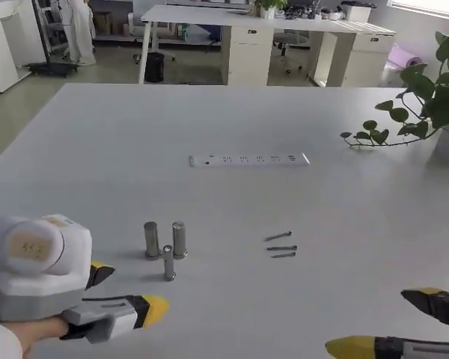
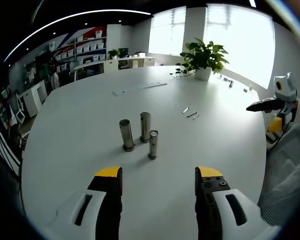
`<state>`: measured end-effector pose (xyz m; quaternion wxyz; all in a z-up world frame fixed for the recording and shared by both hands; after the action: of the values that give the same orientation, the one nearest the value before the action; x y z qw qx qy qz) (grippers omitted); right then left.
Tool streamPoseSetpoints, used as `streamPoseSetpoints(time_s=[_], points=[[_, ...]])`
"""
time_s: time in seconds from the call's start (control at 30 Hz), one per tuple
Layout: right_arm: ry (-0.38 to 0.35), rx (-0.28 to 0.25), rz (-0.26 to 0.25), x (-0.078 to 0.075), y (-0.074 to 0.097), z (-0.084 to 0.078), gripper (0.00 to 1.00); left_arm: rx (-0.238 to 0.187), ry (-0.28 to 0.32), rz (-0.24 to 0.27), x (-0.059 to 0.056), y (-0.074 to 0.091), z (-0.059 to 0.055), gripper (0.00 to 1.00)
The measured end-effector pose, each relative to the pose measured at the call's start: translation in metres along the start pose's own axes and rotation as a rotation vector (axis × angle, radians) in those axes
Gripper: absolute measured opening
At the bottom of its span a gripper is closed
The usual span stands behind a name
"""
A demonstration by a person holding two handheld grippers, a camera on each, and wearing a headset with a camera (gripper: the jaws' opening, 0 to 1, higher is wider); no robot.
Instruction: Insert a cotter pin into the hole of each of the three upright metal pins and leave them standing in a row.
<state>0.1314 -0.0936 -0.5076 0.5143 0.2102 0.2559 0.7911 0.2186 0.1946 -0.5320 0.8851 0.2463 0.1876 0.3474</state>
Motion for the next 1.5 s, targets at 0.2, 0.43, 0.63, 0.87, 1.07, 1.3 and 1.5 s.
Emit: streamPoseSetpoints(time_s=[0.2,0.43,0.63,0.87,1.07,1.3,1.5], points=[[0.015,0.013,0.004,0.002,0.001,-0.001,0.94,-0.014,-0.078,0.021,0.010,-0.016,0.012,0.35],[0.015,0.018,0.007,0.004,0.002,-0.002,0.94,0.002,-0.141,-0.002,0.014,-0.031,0.020,0.26],[0.037,0.031,0.023,0.005,0.001,-0.003,0.94,0.015,-0.153,-0.040,0.012,-0.044,0.021,0.23],[0.025,0.029,0.025,0.004,-0.001,-0.003,0.94,0.036,-0.156,-0.035,0.013,-0.054,0.018,0.17],[0.023,0.034,0.026,0.004,-0.001,-0.005,0.94,0.052,-0.142,-0.017,0.016,-0.058,0.015,0.12],[0.023,0.041,0.036,0.006,-0.001,-0.008,0.93,0.023,-0.123,-0.035,0.014,-0.058,0.014,0.07],[0.027,0.038,0.039,0.007,0.000,-0.007,0.93,-0.009,-0.213,-0.020,0.013,-0.053,0.015,0.07]])
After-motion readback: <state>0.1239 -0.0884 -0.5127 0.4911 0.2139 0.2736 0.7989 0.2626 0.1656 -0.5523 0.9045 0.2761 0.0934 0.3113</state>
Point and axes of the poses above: the centre of the closed fingertips' face, and the gripper's own axes: y roughly backward along the fingers, x roughly to its left, z roughly out of its top, the point moved 4 cm from there along y, roughly backward along the fingers, and after that the axes turned 8 degrees about -z, right-handed, at the moved point
